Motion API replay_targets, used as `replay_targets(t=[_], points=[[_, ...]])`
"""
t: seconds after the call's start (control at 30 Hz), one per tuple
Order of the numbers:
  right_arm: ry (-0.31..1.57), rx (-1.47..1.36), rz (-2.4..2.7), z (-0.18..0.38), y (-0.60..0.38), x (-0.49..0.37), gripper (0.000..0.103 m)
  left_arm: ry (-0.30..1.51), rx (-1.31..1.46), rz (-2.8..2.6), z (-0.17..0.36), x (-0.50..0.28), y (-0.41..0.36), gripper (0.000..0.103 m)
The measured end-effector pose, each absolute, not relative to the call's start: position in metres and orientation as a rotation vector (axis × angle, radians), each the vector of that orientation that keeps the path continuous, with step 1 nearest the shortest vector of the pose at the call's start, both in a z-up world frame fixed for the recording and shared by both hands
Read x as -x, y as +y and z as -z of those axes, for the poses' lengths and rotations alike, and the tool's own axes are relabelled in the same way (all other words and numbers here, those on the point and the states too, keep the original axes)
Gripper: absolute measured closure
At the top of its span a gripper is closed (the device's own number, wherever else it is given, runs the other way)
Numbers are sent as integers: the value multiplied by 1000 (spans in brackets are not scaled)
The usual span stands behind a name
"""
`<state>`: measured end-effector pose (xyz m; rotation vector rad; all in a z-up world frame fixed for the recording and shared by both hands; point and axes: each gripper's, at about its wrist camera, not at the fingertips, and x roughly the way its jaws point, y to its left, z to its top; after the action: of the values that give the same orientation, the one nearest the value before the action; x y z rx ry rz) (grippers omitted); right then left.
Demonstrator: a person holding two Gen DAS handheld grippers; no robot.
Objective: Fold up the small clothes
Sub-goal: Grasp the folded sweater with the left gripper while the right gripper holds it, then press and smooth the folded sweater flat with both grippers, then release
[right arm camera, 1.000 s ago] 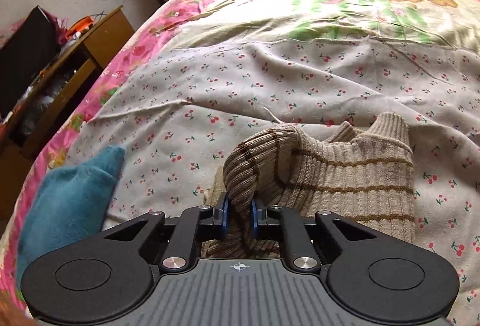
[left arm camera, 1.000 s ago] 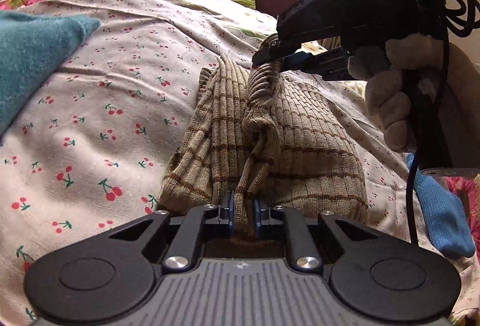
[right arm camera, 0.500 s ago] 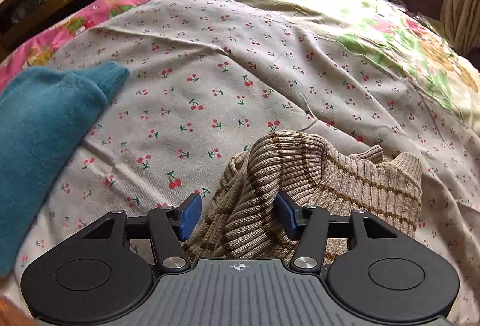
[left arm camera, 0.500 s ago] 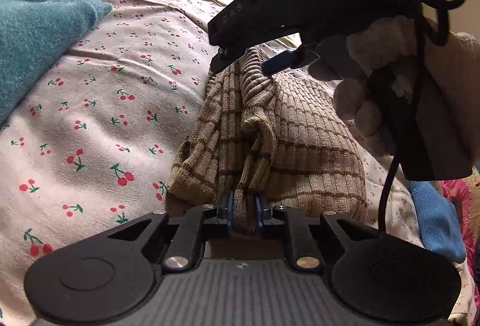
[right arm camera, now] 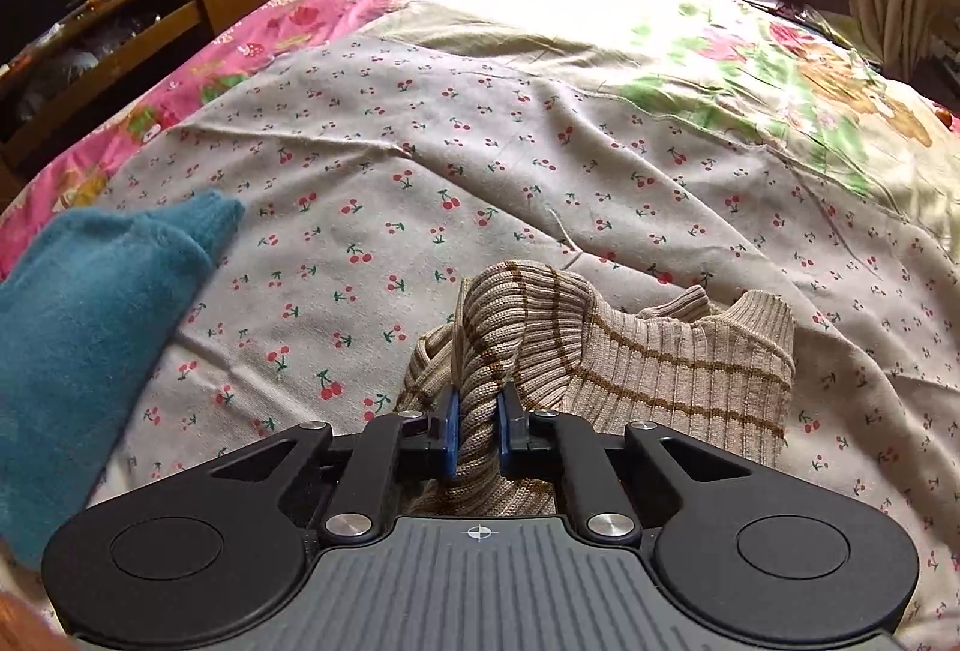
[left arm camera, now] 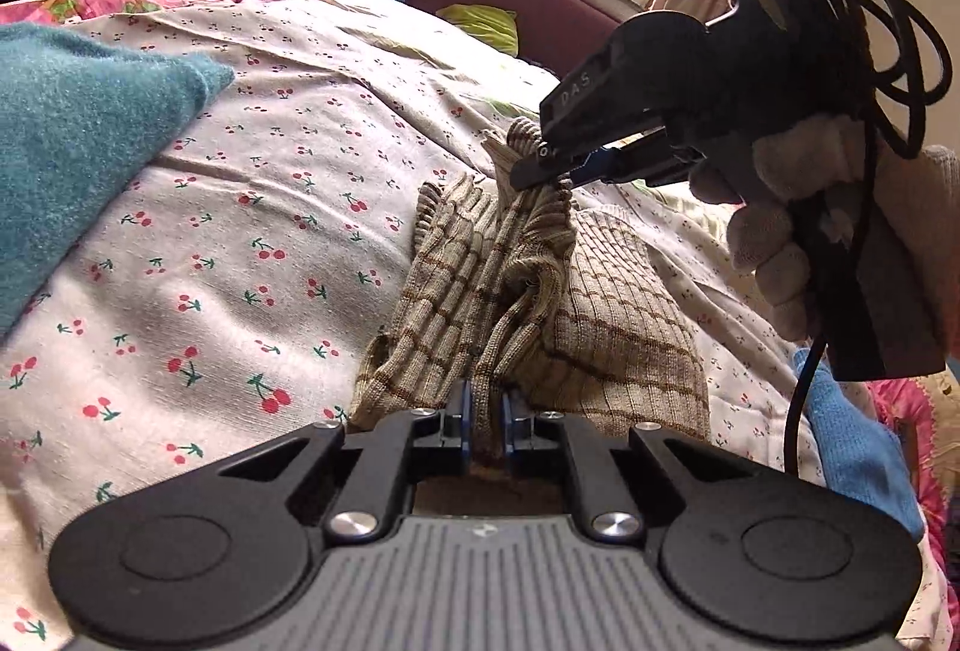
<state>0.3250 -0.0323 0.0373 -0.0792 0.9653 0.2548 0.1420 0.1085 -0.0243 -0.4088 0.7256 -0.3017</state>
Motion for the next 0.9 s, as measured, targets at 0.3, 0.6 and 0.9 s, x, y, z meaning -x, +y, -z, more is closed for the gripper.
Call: replay_targets(t=[0.3,0.6,0.9], points=[[954,-23,-306,-41,-26,-332,92,711,458,224,23,-142,129,81],[945,-79,-308,-5,-19,-332,81,765,431,167,37,-148,131,73],[754,-20,-224,-43,-109,-258,74,699,374,88,15,-132,127,67]])
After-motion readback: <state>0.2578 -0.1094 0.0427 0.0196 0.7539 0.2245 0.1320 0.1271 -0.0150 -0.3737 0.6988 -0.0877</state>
